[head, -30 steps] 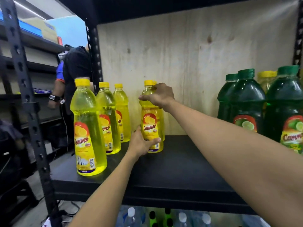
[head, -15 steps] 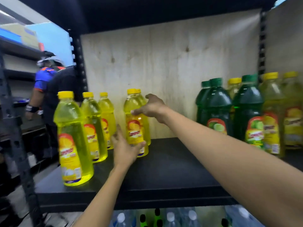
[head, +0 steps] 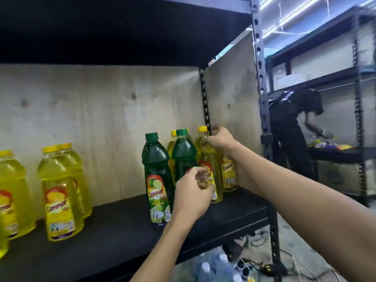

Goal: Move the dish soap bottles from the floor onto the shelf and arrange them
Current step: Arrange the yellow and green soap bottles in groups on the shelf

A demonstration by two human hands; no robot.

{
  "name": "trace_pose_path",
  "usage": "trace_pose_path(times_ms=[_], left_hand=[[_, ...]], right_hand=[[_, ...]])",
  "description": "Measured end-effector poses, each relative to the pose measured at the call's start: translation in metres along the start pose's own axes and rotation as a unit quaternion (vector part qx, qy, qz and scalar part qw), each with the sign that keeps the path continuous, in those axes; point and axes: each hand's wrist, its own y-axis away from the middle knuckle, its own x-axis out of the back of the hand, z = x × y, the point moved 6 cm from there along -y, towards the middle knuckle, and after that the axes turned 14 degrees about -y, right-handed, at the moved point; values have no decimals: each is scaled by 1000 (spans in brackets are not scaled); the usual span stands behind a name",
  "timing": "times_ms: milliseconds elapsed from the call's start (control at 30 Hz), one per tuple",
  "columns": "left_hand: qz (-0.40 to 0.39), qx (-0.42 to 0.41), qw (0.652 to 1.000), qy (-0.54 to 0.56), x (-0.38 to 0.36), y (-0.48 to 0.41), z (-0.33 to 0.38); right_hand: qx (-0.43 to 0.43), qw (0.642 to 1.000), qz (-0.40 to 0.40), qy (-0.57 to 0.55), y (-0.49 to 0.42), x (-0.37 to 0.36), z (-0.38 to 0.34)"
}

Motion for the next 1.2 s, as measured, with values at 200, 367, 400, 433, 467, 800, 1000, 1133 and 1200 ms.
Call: trace_pose_path(times_ms=[200,367,400,433,467,800,1000,1133,1200], left_hand=[[-56,100,993,16,-59,-4,-16],[-54,126,990,24,-79,8,-23],[-50,127,990,18,-82,13,-22],[-42,126,991,9,-85,17,-20],[-27,127,992,-3,-87,22,-17],[175,168,970,21,-33,77,-1],[221,217,948,-73,75,121,-75],[255,264,922,-119,143,137,-129],[266,277,914,-133,168,141,-152]], right_hand=[[23,994,-89,54,-3,-9,21],[125,988,-46,74,32,12,12],[143,987,-43,65,42,19,9],[158,984,-43,64,52,26,4],[172,982,-46,69,61,32,-2],[231,961,-148,25,139,34,-91],[144,954,-247,-88,169,-72,-102],[131,930,-318,-132,195,-167,-118],[129,917,-349,-146,203,-207,-127]])
